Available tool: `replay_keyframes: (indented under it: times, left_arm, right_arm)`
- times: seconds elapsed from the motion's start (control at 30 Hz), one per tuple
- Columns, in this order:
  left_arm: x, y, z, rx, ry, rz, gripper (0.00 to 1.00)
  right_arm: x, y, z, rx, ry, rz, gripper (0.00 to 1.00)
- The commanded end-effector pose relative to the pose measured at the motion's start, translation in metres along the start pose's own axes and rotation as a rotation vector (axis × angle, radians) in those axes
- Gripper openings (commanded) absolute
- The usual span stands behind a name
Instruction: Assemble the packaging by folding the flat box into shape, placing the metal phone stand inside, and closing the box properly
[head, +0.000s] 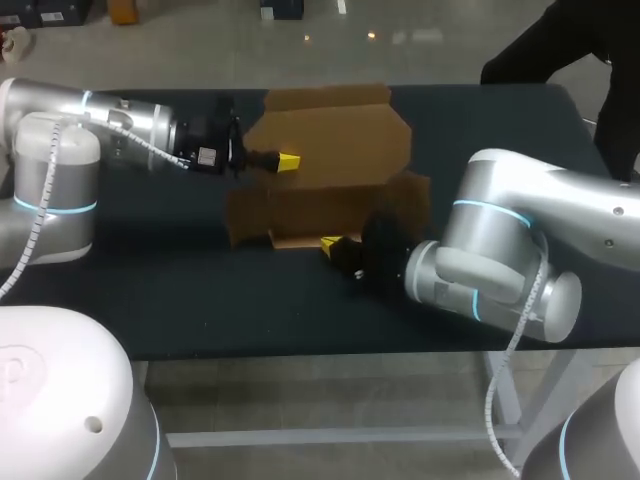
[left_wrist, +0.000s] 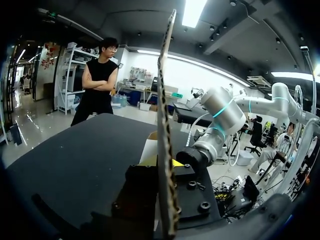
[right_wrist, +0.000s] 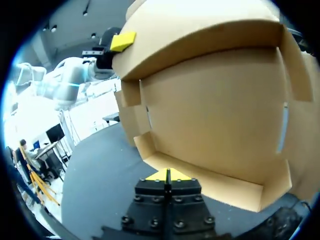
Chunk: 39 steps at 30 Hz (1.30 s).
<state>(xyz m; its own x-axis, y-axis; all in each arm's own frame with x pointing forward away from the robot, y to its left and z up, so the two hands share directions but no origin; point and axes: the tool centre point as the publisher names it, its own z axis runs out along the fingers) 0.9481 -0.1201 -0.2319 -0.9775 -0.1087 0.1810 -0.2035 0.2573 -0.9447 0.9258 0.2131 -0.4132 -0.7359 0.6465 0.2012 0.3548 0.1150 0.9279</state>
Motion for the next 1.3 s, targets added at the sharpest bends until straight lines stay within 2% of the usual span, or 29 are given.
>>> replay_keyframes:
  times: [0.03,0.47,0.9,0.93,0.97,1.1,1.3]
  left_arm:
    - [0.000,0.002,0.000,-0.003,0.000,0.000,0.00]
    - [0.000,0.002,0.000,-0.003,0.000,0.000,0.00]
    - [0.000,0.002,0.000,-0.003,0.000,0.000,0.00]
    - [0.000,0.002,0.000,-0.003,0.000,0.000,0.00]
    - [0.000,0.002,0.000,-0.003,0.000,0.000,0.00]
    - [0.000,0.002,0.000,-0.003,0.000,0.000,0.00]
    - [0.000,0.002,0.000,-0.003,0.000,0.000,0.00]
  right_arm:
    - [0.008,0.000,-0.019,-0.026,0.010,-0.004,0.00]
    - [0.021,0.000,-0.081,0.008,0.121,-0.010,0.00]
    - [0.010,-0.008,-0.150,0.053,0.218,-0.035,0.00]
    - [0.008,-0.009,-0.154,0.053,0.218,-0.035,0.02]
    - [0.006,-0.010,-0.158,0.056,0.222,-0.036,0.11]
    - [0.001,-0.013,-0.174,0.059,0.238,-0.041,0.17]
    - [-0.005,-0.014,-0.195,0.088,0.238,-0.083,0.37]
